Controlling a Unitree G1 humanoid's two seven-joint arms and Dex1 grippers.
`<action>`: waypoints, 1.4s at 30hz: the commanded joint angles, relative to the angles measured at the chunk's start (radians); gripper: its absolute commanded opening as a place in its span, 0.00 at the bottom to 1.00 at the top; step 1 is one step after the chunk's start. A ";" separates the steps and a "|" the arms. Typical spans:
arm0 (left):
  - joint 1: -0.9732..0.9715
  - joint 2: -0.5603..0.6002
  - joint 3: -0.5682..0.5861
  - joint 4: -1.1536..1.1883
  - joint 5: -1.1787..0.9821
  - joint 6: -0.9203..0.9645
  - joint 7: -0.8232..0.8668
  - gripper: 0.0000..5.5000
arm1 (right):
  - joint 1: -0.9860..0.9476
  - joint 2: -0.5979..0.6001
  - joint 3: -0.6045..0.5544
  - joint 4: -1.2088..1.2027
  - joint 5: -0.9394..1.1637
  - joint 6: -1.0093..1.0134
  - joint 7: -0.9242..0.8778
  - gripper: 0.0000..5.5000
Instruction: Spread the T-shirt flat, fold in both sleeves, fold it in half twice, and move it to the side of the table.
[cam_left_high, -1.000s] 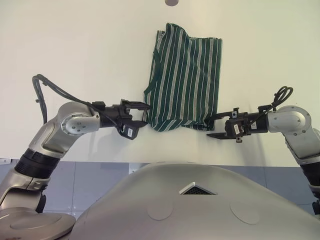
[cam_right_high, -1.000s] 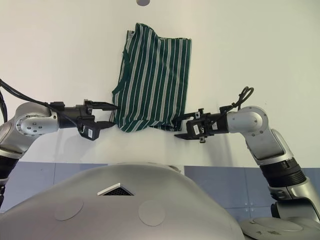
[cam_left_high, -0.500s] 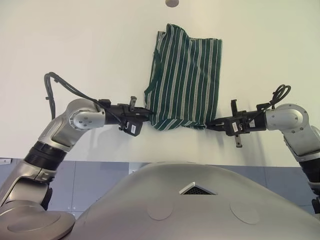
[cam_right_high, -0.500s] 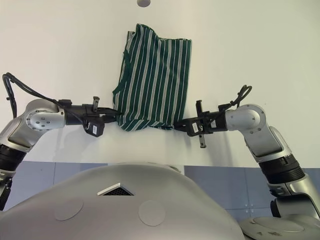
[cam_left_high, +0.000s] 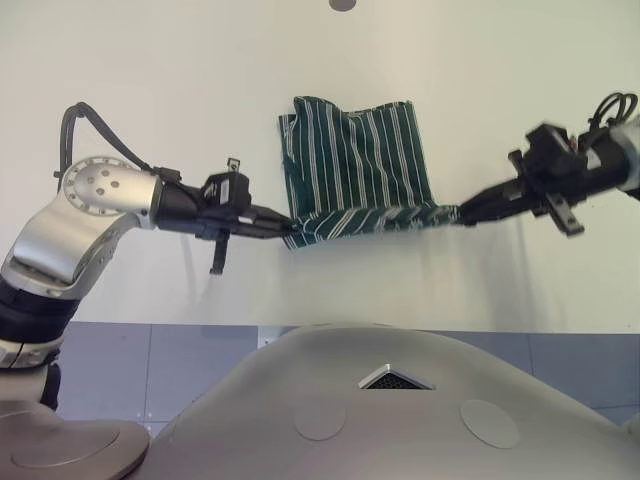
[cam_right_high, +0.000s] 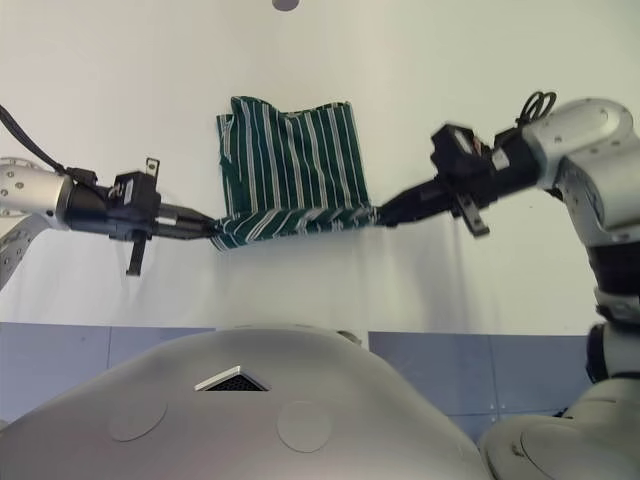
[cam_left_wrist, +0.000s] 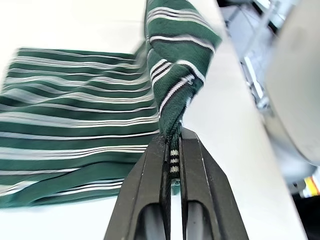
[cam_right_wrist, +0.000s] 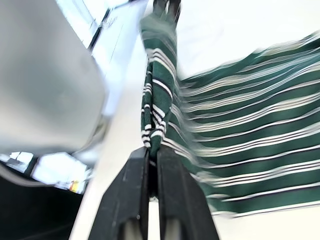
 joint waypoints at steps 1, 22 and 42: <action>-0.266 -0.183 -0.042 0.380 0.125 -0.032 0.008 0.00 | -0.326 0.214 0.049 0.597 -0.211 -0.156 -0.050 0.00; -0.496 -0.556 0.117 0.871 0.359 -0.437 0.210 0.33 | -0.389 0.522 -0.302 1.161 -0.398 -0.592 -0.657 0.43; 0.039 -0.491 0.341 1.062 0.363 -0.419 0.942 0.33 | -0.155 0.557 -0.508 1.015 -0.330 -0.642 -0.908 0.43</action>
